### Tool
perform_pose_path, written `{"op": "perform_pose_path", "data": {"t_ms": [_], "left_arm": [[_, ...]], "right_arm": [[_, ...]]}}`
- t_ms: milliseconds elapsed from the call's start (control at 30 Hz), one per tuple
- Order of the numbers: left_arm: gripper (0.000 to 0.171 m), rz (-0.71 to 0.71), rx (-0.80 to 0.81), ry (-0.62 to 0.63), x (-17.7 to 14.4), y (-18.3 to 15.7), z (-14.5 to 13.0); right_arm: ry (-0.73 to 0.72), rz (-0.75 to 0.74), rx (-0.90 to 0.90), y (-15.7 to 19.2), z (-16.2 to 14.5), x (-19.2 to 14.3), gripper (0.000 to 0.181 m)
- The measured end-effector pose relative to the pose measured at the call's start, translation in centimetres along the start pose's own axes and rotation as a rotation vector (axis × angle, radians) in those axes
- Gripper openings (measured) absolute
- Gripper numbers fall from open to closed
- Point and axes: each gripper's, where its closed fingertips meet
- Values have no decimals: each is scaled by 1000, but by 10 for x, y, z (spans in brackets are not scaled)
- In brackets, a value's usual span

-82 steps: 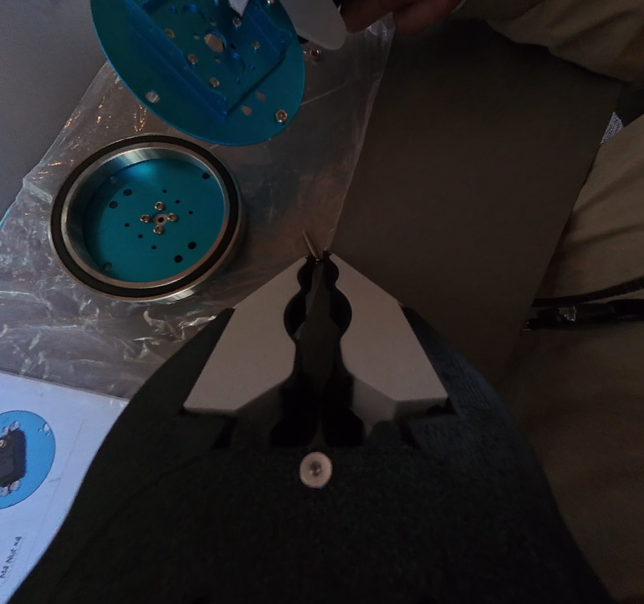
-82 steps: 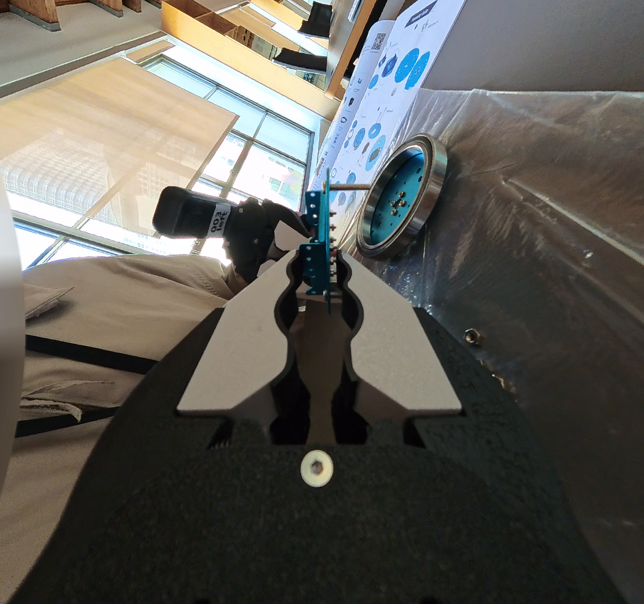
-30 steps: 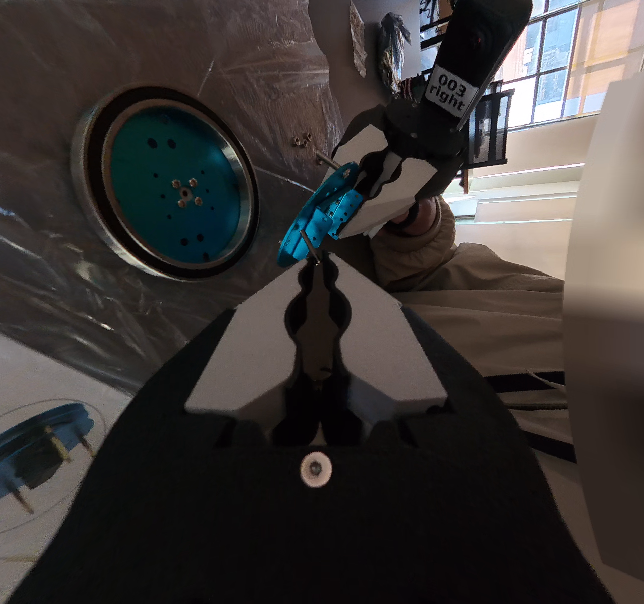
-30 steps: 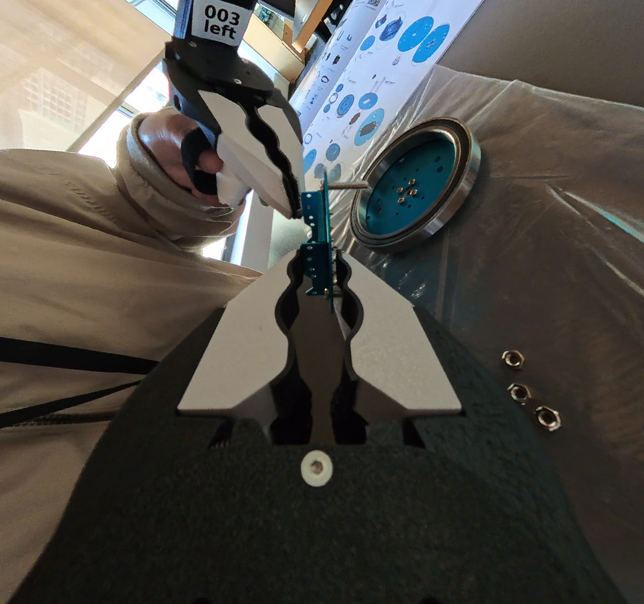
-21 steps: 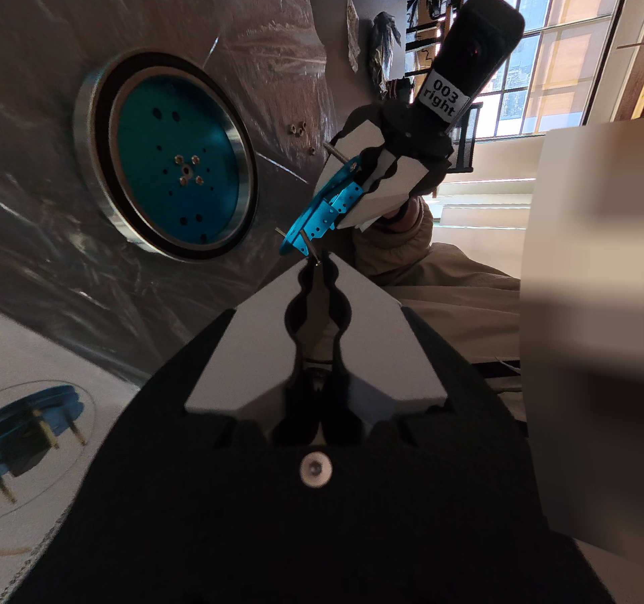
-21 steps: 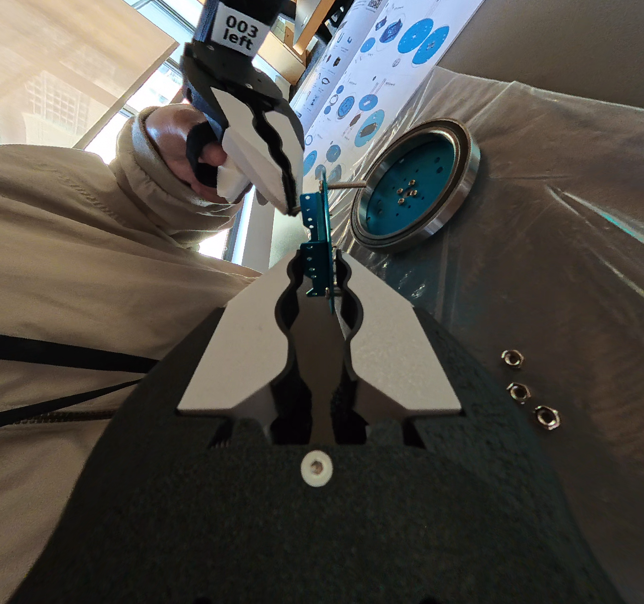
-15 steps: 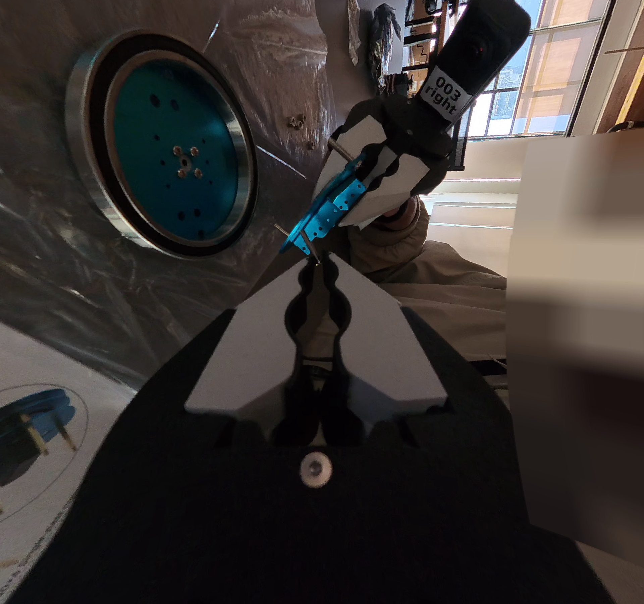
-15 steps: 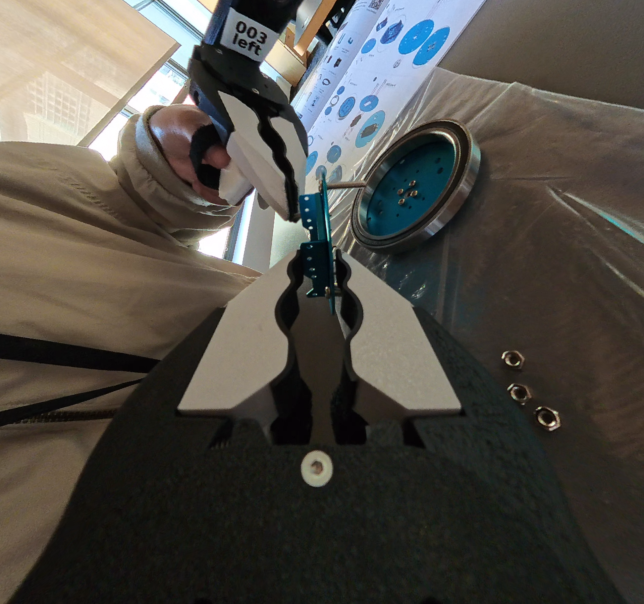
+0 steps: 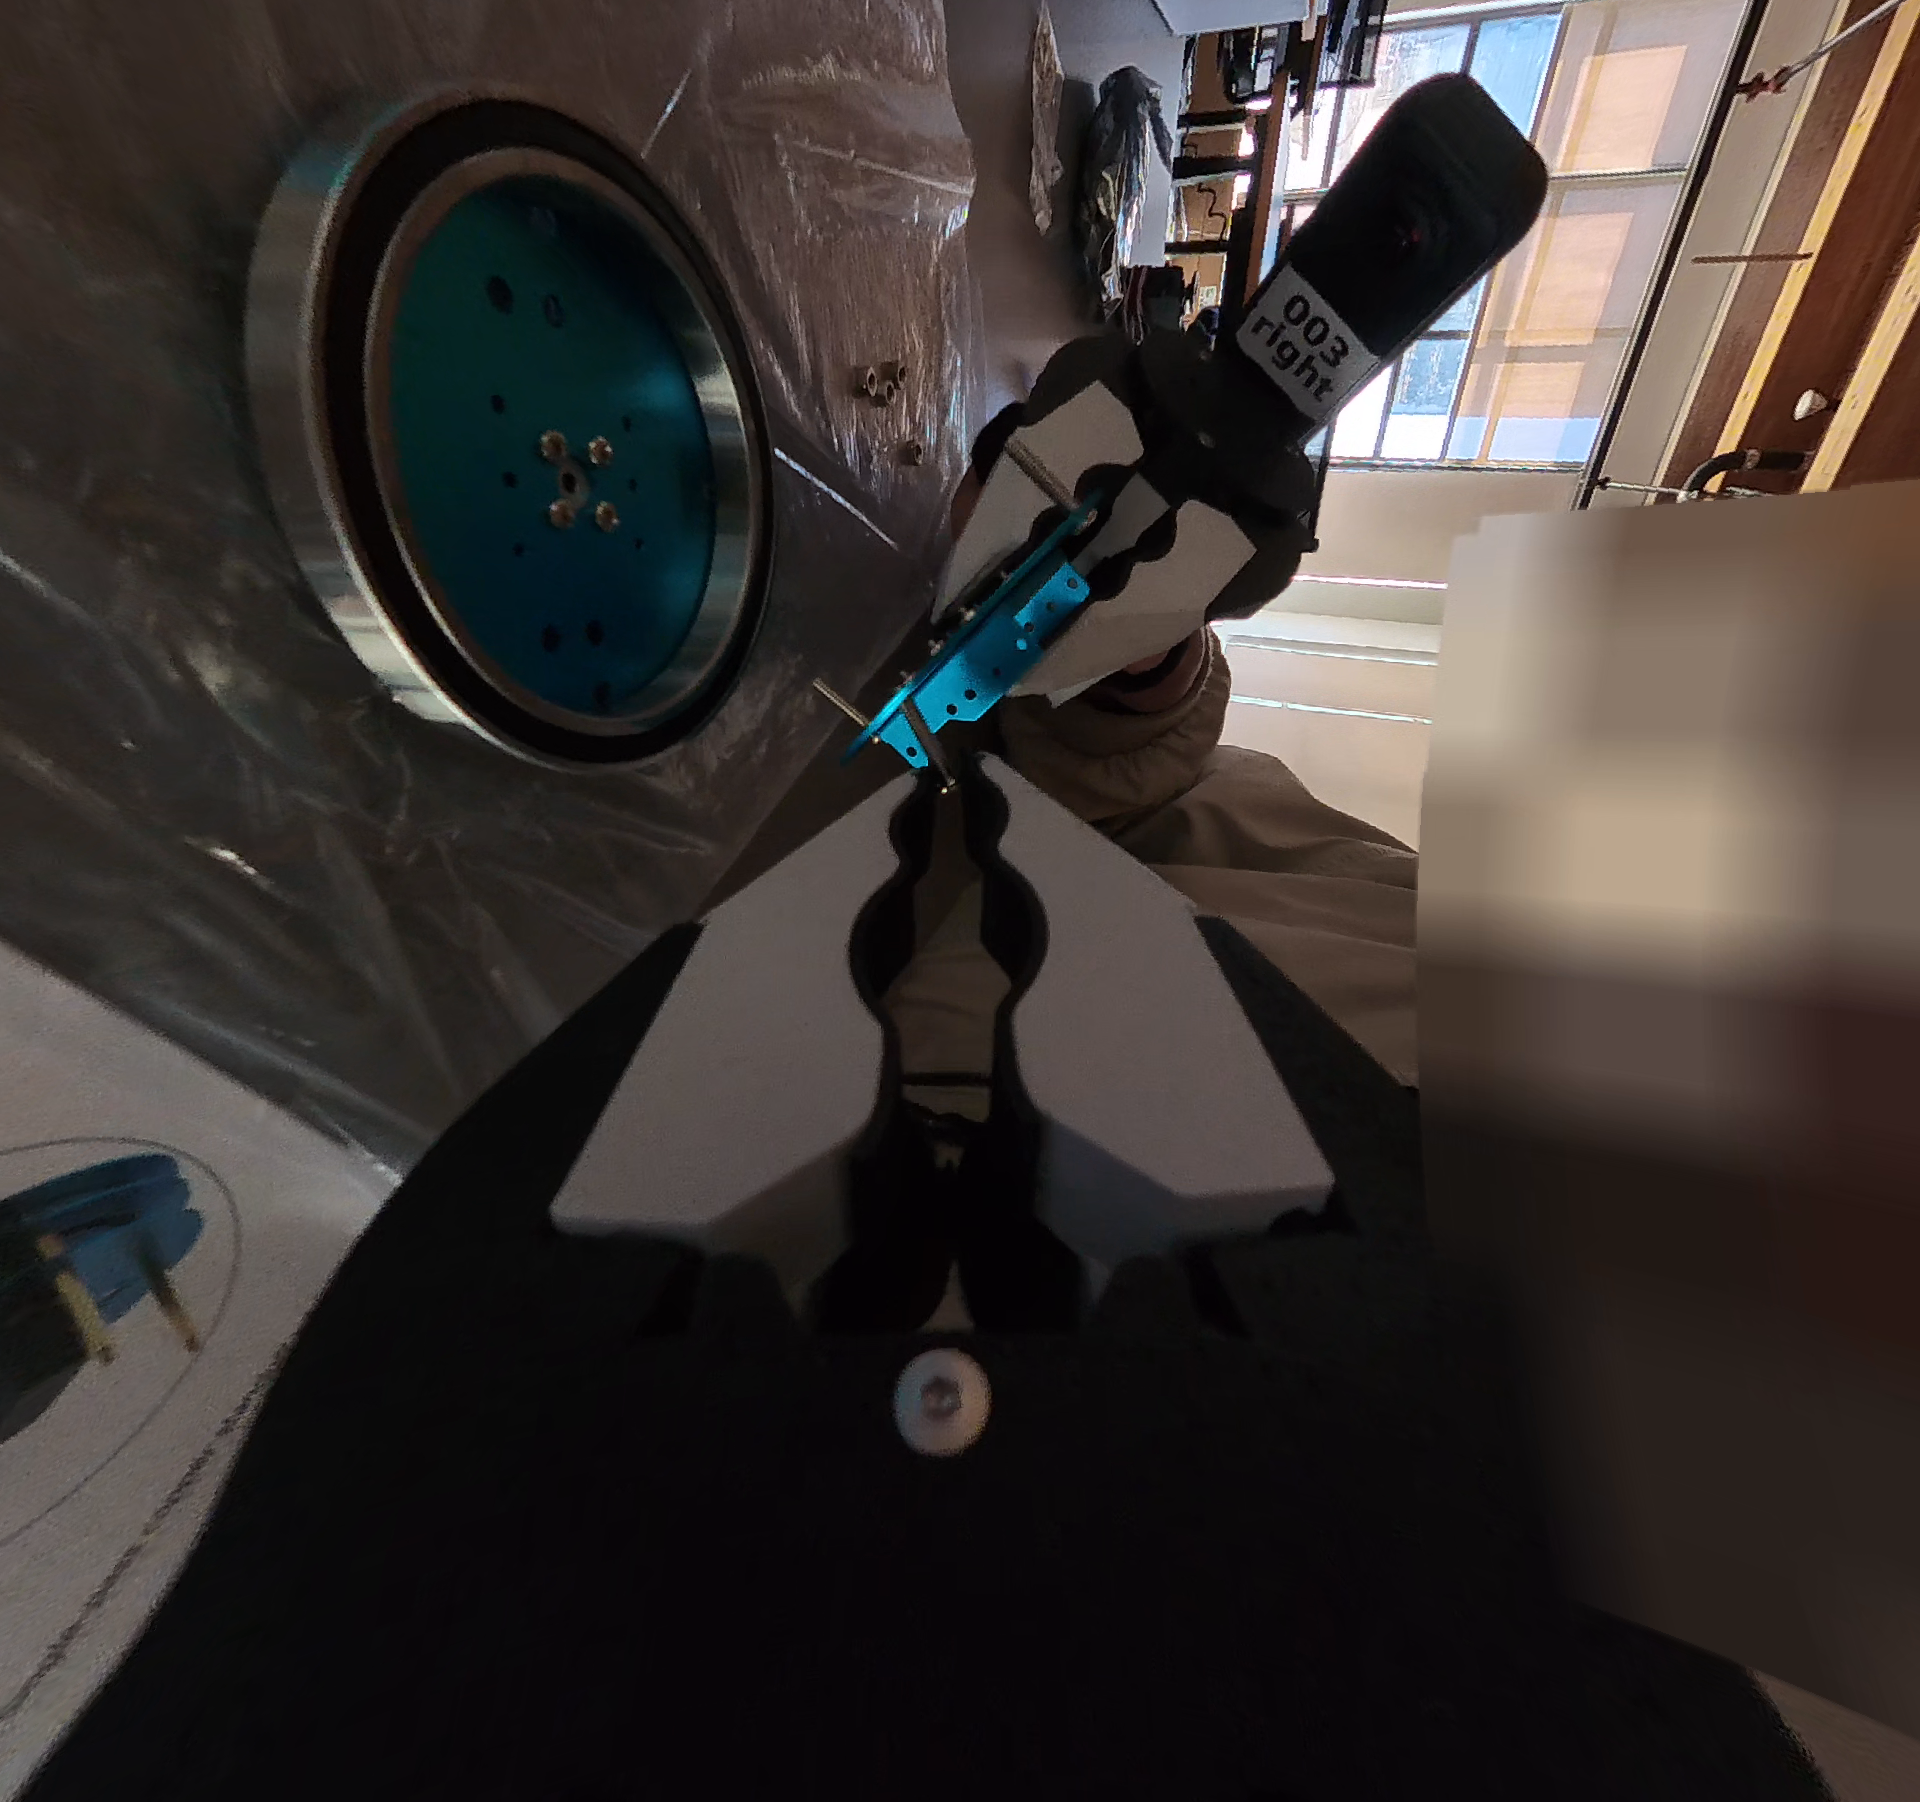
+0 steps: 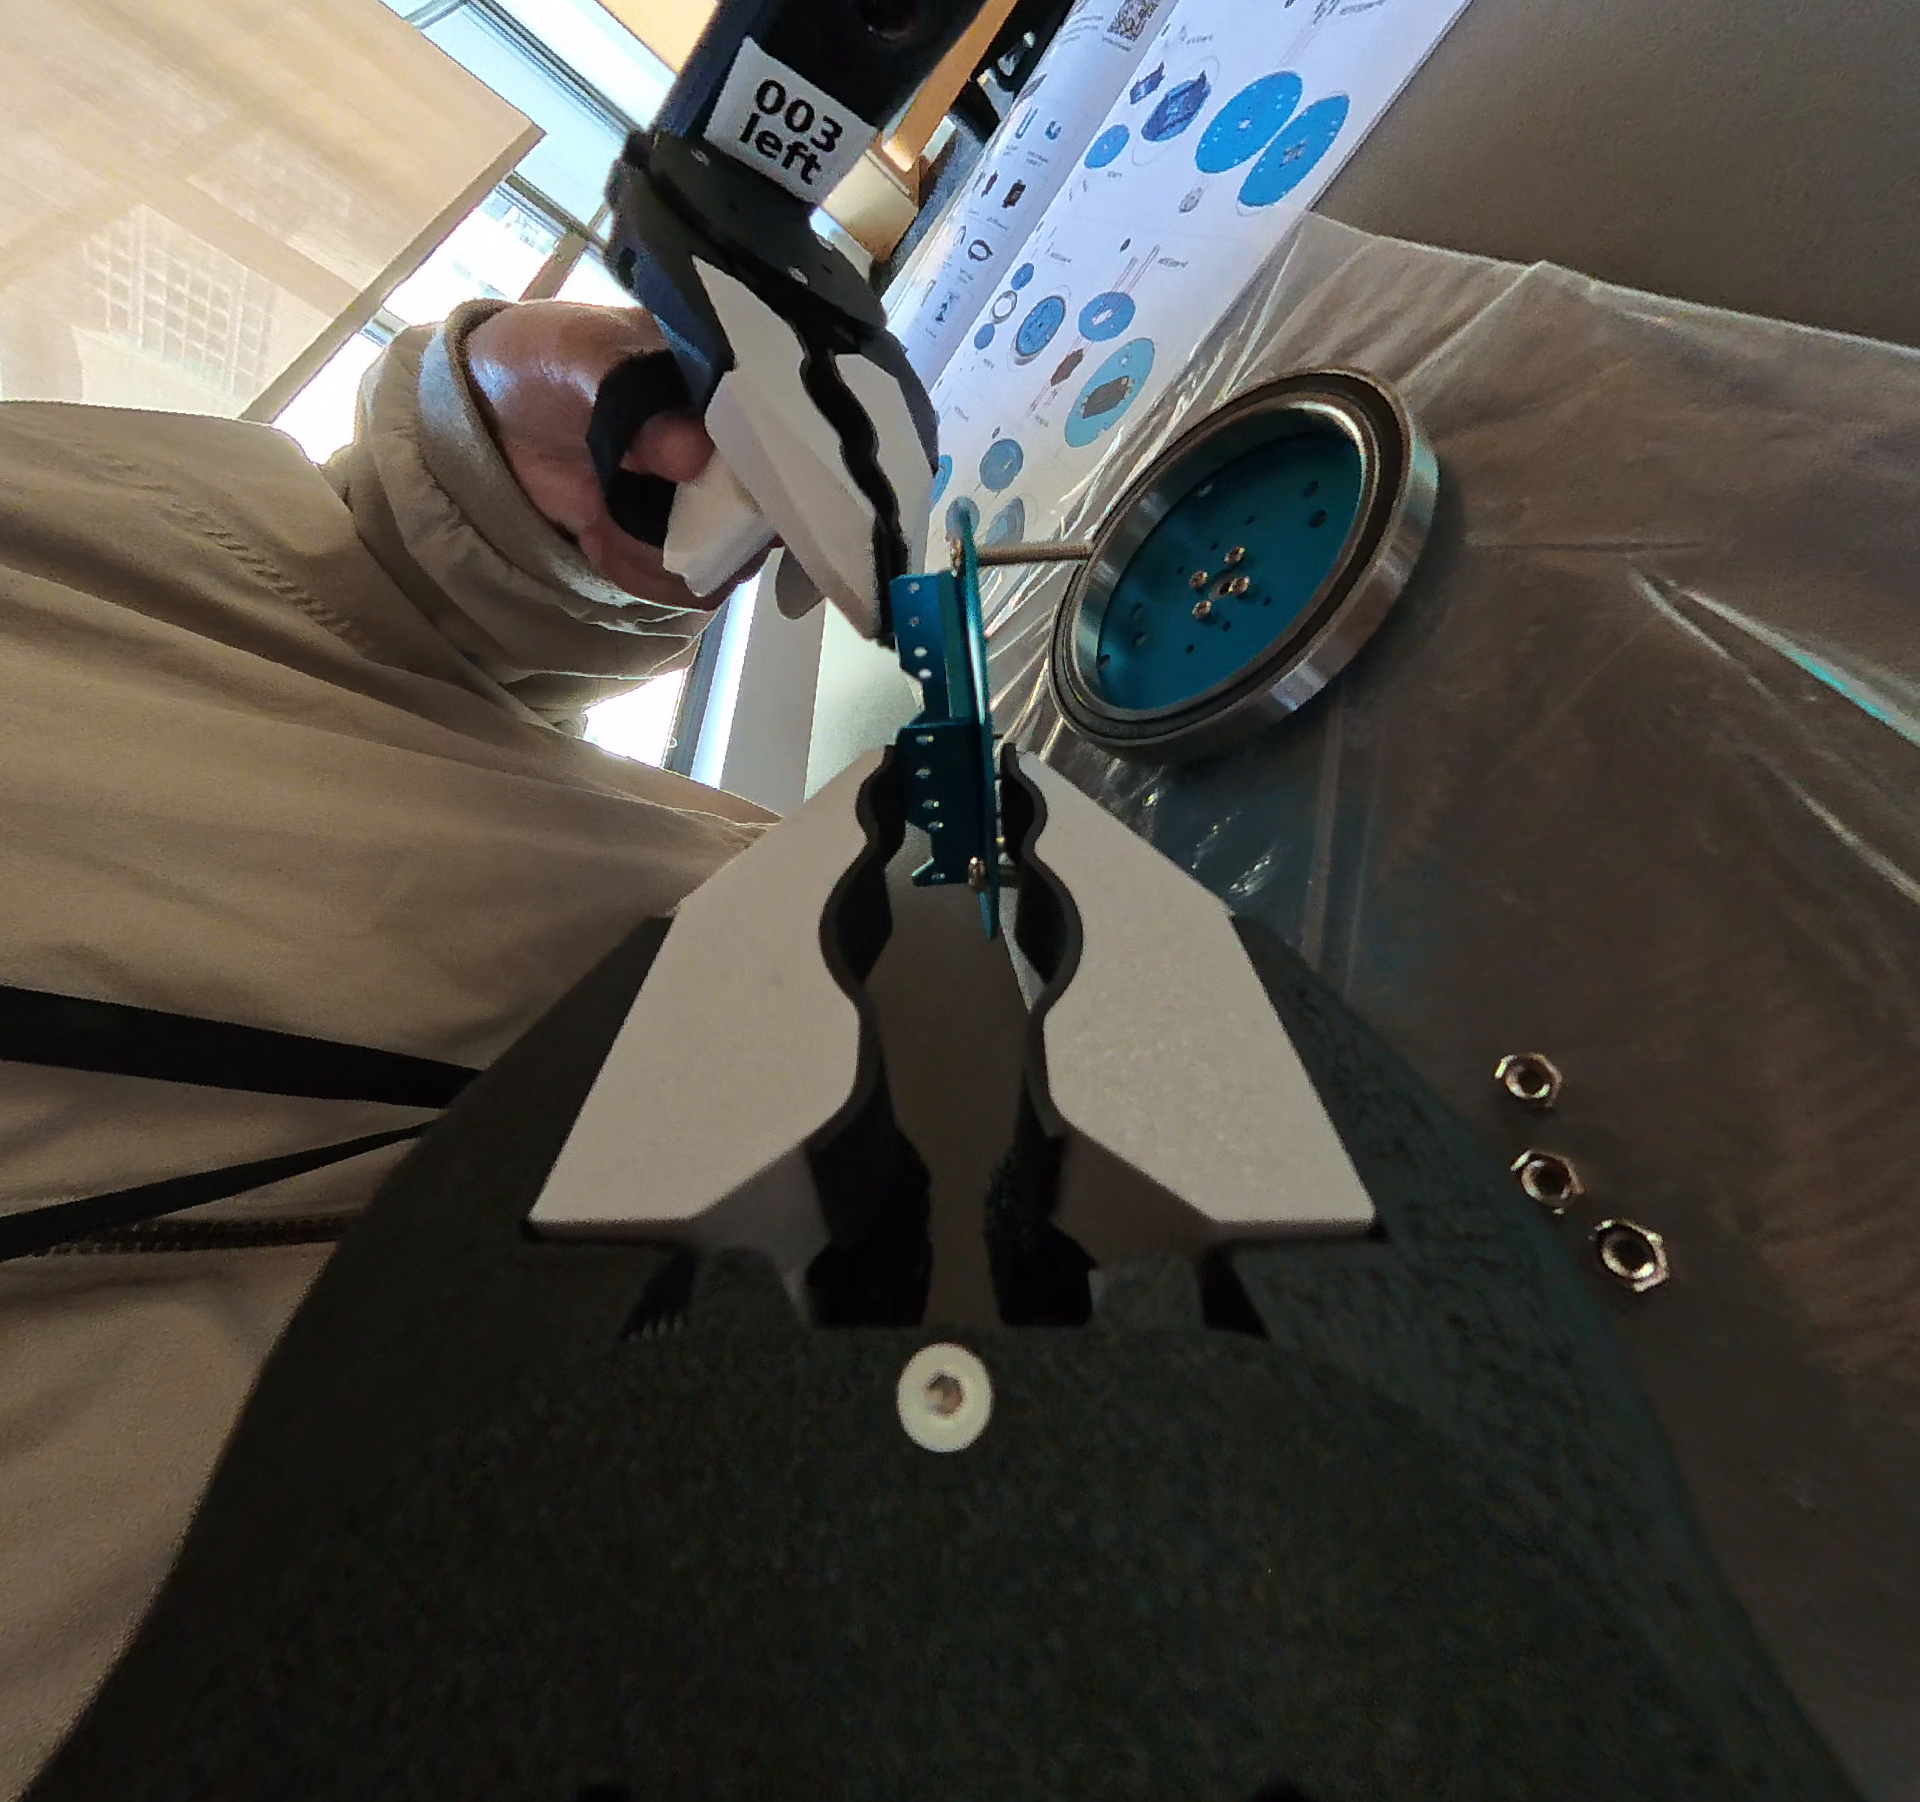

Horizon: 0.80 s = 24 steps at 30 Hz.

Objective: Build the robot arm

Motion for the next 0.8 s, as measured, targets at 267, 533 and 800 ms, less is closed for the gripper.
{"op": "perform_pose_path", "data": {"t_ms": [267,533,800], "left_arm": [[4,-41,-60,9,-5,-3,2],[8,88,-1,-31,-2,0,14],[28,233,222,-70,-13,-11,20]], "right_arm": [[13,-47,-92,2,0,1,16],[-4,35,44,-1,-1,1,16],[-51,189,188,2,2,-4,16]]}}
Point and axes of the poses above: each gripper's, where its closed fingertips meet, x out along the fingers, z out of its top, y = z × x across the jaws, and after that the axes turned 14 degrees about y, right-handed
